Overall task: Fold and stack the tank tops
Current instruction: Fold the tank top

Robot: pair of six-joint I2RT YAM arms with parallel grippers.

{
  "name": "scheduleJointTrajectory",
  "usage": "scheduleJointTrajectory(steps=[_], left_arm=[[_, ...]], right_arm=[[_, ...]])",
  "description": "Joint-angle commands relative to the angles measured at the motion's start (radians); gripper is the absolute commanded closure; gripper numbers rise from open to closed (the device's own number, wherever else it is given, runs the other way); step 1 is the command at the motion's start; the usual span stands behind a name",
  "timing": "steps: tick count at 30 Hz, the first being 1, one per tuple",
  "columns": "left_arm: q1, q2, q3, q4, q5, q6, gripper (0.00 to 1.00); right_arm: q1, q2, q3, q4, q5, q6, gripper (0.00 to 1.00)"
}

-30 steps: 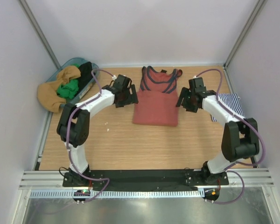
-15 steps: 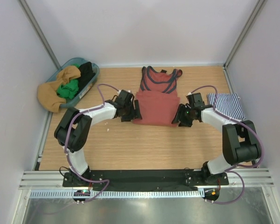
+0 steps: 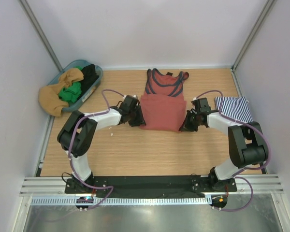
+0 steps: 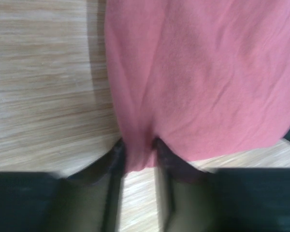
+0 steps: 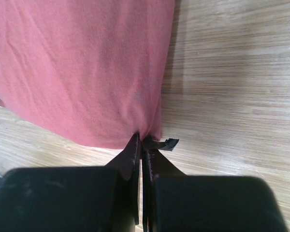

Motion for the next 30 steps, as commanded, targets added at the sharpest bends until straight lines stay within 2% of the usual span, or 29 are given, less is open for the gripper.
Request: scheduleJointTrajectory(steps=[1,4,11,14,20,26,30], left_arm=[[-0.015,0.000,-0.034,-0.018,0.003,0.001,0.74],[-0.017,-0.007,-0.037,-0.059,-0.034,0.001,1.00],[-0.053,-0.151,-0.123,-0.139,-0.103,-0.002,1.00],[-0.116,-0.194,-0.187,-0.146,-0.117,-0.034,1.00],[-0.256,-0.328,-0.328,-0.153,-0.201,-0.159,1.00],[-0.411,-0.438,-0.382,-0.220,-0.247,-0.261,1.00],[-0.457,-0.480,-0.396,-0.261,-0.264,-0.303,1.00]], right_arm=[[0.005,-0.004,0.014,0.004,0.010,-0.014,0.99],[0.005,-0.027,0.027,-0.059,0.070,-0.023,0.99],[0.005,-0.188,-0.018,-0.225,0.170,0.000,0.99],[0.024,-0.257,-0.047,-0.309,0.216,0.044,0.99],[0.196,-0.376,-0.064,-0.481,0.449,0.228,0.99],[0.322,-0.519,-0.131,-0.567,0.443,0.351,0.99],[0.350,-0.639,-0.151,-0.613,0.437,0.365,0.99]])
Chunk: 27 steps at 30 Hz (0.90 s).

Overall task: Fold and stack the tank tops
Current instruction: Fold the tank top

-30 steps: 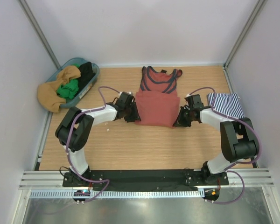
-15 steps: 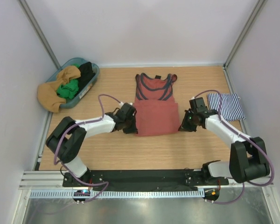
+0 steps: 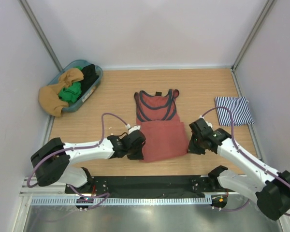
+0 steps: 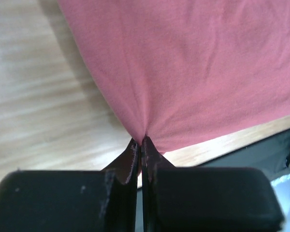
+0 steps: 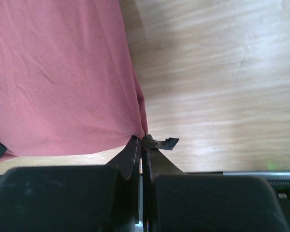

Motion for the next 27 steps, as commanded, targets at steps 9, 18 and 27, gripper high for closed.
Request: scheduleJointTrajectory(steps=[9,18,27], left_arm=[[-0.029,-0.200,0.053,-0.237,-0.070,-0.060,1.00],[-0.085,-0.238,0.105,-0.313,-0.095,-0.098,1.00],[-0.085,-0.152,0.289,-0.394,-0.179,-0.032,1.00]], right_arm=[[0.019,-0.181,0.093,-0.176,0.049,0.000,0.99],[0.018,-0.225,0.160,-0.205,0.021,-0.031,0.99],[0.019,-0.158,0.278,-0.176,0.085,-0.094,0.99]])
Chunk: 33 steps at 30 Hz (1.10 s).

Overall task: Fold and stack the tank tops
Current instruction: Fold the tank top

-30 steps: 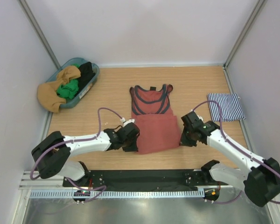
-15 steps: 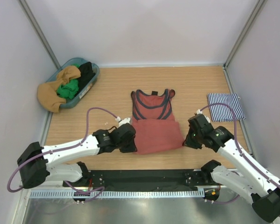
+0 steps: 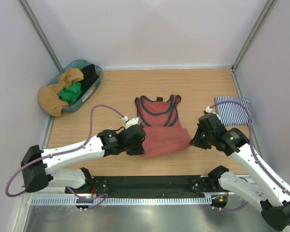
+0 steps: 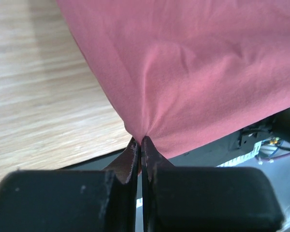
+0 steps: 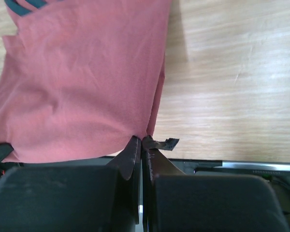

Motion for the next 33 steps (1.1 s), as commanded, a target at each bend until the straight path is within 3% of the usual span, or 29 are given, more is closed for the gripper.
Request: scheduleJointTrajectory(steps=[1,17,24,33], left_arm=[[0.000,0.031,0.096,-0.084,-0.103,0.048,1.00],[0.228,0.131,0.239,-0.032,0.006,0.180,1.00],[0.358,0.197,0.319,-0.020,0.043,0.224,1.00],[0.434,0.303,0.453,0.000,0.075,0.254,1.00]], right_arm=[[-0.001,0.037,0.087,0.026,0.072,-0.056,0.99],[-0.036,0.313,0.330,0.125,0.148,-0.150,0.99],[-0.158,0.423,0.380,0.190,0.030,-0.204,0.99],[-0.234,0.567,0.457,0.263,-0.023,-0.222,0.99]])
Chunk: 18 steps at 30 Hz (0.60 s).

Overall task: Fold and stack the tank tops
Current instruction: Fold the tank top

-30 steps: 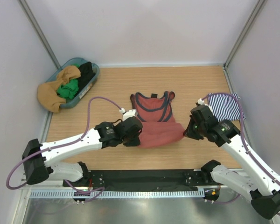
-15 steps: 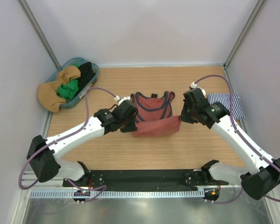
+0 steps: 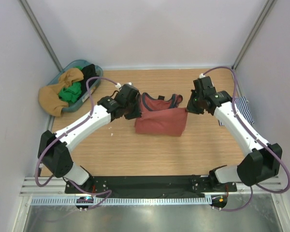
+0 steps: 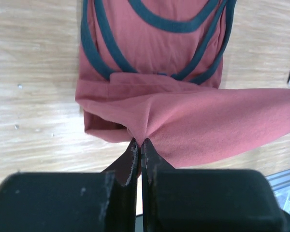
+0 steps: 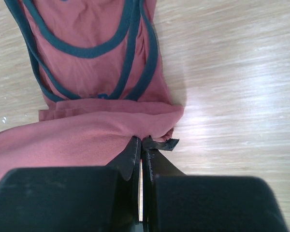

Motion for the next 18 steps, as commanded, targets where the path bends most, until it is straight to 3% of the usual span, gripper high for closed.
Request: scheduleJointTrajectory(steps=[1,11,18], left_arm=[[0.034,0.028,0.062,0.022,0.013,0.035,1.00],[0.157,0.200,0.228,0.069,0.073,0.045,1.00],[0.241,0.438,0.429,0.107,0.102,0.039,1.00]], right_arm=[[-0.027,0.058,0.094,0.068,-0.015,-0.035,0.99],[-0.087,0.303,0.280,0.099,-0.048,-0.035,0.99],[-0.141,0.505,0.450,0.126,-0.105,-0.017,0.99]])
